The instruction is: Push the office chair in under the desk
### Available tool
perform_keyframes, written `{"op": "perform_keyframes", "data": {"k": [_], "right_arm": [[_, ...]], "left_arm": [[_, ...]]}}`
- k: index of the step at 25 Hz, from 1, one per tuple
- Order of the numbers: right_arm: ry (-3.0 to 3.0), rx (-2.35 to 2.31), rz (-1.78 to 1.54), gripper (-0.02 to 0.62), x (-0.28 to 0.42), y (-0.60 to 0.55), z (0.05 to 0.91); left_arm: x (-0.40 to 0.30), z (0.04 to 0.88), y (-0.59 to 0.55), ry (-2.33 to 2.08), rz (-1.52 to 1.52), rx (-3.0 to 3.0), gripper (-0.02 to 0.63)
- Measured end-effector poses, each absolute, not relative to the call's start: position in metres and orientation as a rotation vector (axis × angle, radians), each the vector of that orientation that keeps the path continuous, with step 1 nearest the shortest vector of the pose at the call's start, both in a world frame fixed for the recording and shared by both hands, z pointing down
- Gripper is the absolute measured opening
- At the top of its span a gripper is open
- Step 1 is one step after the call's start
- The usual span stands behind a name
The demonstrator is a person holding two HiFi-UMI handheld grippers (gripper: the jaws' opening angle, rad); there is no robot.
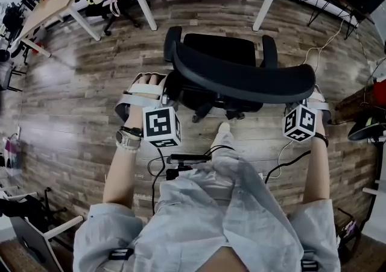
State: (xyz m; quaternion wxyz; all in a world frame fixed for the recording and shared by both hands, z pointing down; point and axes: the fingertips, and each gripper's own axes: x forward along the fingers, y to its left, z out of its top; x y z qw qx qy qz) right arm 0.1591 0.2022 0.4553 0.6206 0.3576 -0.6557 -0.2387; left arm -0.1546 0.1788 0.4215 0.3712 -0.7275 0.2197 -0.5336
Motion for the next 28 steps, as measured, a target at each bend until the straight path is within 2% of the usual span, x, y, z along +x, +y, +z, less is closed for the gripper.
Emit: {"op": "perform_keyframes", "data": {"k": [12,28], "right_arm": [[-1.513,0.824,-0.554,0.147,0.161,0.19,0.457],[-1.54,0.817,-0.6,0.156,0.159,0.107,0.459]], "left_arm": [[-0.153,0.423,0.169,0.557,-1.35,-1.85,0.172],[-0.155,0.424,0.096,0.615,-1.366,-1.794,0.17]]}}
